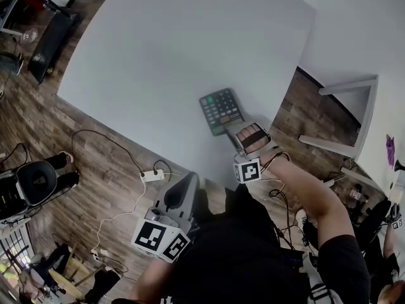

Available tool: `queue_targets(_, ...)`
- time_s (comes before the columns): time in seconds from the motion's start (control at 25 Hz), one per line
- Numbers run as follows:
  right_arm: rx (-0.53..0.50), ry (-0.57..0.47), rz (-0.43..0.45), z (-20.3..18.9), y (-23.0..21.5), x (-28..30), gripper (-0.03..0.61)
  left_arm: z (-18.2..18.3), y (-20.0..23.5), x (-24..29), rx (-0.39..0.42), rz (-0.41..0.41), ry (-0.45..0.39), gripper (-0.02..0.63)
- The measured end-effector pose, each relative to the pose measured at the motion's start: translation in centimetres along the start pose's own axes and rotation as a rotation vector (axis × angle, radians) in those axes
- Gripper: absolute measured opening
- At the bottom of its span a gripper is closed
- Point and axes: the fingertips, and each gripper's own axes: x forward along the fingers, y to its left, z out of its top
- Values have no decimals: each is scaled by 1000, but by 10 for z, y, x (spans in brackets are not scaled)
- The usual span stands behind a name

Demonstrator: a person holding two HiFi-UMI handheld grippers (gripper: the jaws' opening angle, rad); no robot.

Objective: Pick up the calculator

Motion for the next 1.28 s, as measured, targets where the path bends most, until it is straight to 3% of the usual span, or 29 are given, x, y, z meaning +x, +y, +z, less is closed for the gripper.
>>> queue_targets(0.28, 78, 17, -65, 17, -63, -36, 55, 9, -9, -3, 38, -40, -23, 6)
queue_targets(0.76, 105, 85, -172, 72, -163, -129, 55, 43, -26, -19, 167, -116, -115, 6)
queue_targets(1.28, 116, 123, -262, 107, -207, -199, 57, 63, -61, -44, 269, -216, -191, 6)
